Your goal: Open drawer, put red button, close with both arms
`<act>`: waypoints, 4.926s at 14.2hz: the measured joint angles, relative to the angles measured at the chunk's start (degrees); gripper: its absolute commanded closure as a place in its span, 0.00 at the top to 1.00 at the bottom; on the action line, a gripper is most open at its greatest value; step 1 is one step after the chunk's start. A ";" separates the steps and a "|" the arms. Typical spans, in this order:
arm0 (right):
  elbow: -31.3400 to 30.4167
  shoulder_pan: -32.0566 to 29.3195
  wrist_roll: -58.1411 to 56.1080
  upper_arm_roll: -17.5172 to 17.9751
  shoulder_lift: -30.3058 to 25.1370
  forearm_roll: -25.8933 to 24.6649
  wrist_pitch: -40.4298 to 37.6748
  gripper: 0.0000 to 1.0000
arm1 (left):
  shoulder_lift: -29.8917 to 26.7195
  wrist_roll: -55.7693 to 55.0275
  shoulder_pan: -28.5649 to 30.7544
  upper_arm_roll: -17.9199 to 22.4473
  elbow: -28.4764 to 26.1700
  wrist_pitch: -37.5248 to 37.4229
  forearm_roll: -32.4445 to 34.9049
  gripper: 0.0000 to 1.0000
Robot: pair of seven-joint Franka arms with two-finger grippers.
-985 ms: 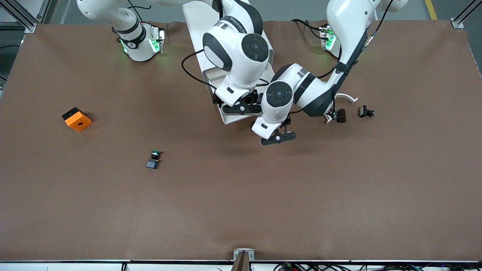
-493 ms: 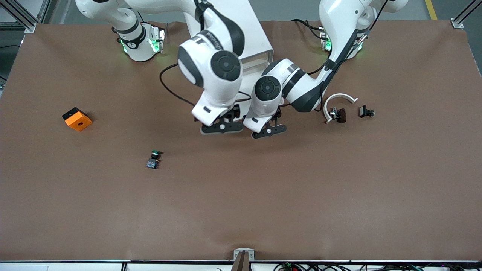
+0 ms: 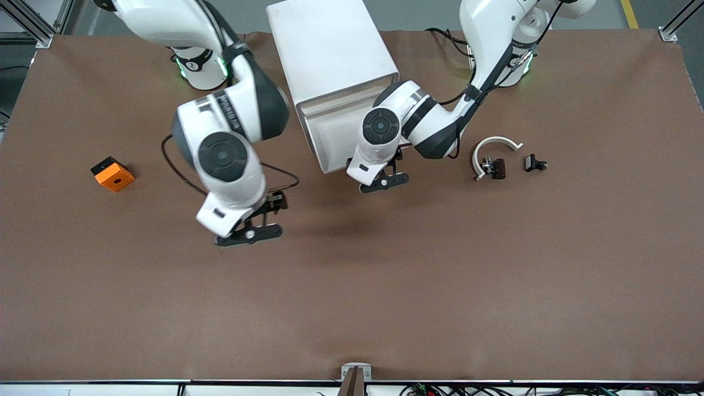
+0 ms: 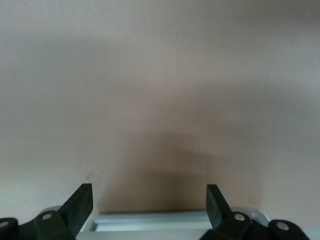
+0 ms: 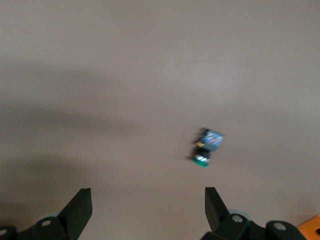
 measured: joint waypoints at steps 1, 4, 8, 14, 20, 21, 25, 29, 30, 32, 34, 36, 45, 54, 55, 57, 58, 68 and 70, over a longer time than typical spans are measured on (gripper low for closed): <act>0.02 -2.27 -2.79 0.02 -0.01 0.01 0.11 1.00 | 0.05 0.00 -0.01 -0.46 -0.03 -0.22 -0.79 1.00; 0.06 -9.38 -9.53 0.06 -0.36 0.14 0.20 1.00 | 0.26 -0.14 -0.16 -1.89 -0.11 -0.72 -2.53 1.00; 0.11 -15.69 -13.60 0.10 -2.03 0.22 0.08 1.00 | 0.63 -3.12 -2.48 -2.57 -0.36 -1.39 -5.74 1.00; 0.18 -20.72 -13.54 0.04 -7.58 0.24 -4.74 1.00 | 1.25 -7.43 -6.03 -2.76 -0.40 -1.65 -7.55 1.00; 0.14 -25.67 -13.67 0.06 -11.39 0.23 -8.59 1.00 | 1.37 -9.37 -6.31 -2.72 -0.40 -1.64 -13.22 1.00; 0.14 -26.27 -13.67 0.06 -11.79 0.22 -8.92 1.00 | 1.37 -10.32 -6.29 -2.67 -0.40 -1.64 -13.22 1.00; 0.16 -27.20 -13.66 0.06 -12.27 0.22 -9.76 1.00 | 1.30 -13.93 -4.91 -1.08 1.39 -1.39 -13.22 1.00; 0.21 -28.24 -13.65 0.07 -13.89 0.63 -12.43 1.00 | 0.95 -13.62 3.06 1.04 5.89 -2.21 -7.57 1.00; 0.22 -28.36 -13.63 0.08 -14.53 1.42 -12.62 1.00 | 0.72 -13.57 5.09 1.07 6.55 -2.50 -5.29 1.00; 0.21 -28.35 -13.28 0.32 -15.74 2.26 -14.64 1.00 | -0.07 -13.56 8.47 1.10 7.12 -2.73 -0.55 1.00; 0.05 -28.36 -12.89 0.42 -16.44 2.53 -16.09 1.00 | -0.91 -13.53 11.47 1.14 7.29 -2.97 3.91 1.00; -0.09 -28.40 -12.84 0.41 -17.25 2.75 -16.20 1.00 | -1.75 -11.78 14.10 1.14 7.46 -5.33 6.93 1.00; -5.21 -28.36 -12.84 1.11 -24.66 3.16 -16.93 1.00 | -11.26 14.20 26.34 1.11 7.83 -13.48 12.23 1.00; -10.18 -28.39 -12.02 1.06 -30.58 3.33 -17.01 1.00 | -23.44 48.96 37.45 2.98 7.62 -22.67 8.38 1.00; -10.27 -28.39 -10.65 1.11 -30.64 3.92 -17.01 1.00 | -25.44 51.03 37.18 4.09 7.51 -24.54 8.06 1.00; -10.45 -28.39 -8.83 1.27 -30.88 4.74 -17.01 1.00 | -29.27 53.34 35.42 6.86 6.91 -27.03 7.83 1.00; -10.54 -28.39 -8.53 1.30 -31.07 4.84 -17.00 1.00 | -31.02 54.08 34.58 8.05 6.36 -27.94 7.82 1.00; -10.61 -28.39 -9.32 1.68 -31.77 4.81 -16.84 1.00 | -35.11 54.38 34.00 8.97 3.70 -29.39 6.03 1.00; -10.61 -28.39 -9.44 1.78 -32.04 4.68 -16.77 1.00 | -35.17 54.37 34.00 8.97 3.70 -30.14 6.03 1.00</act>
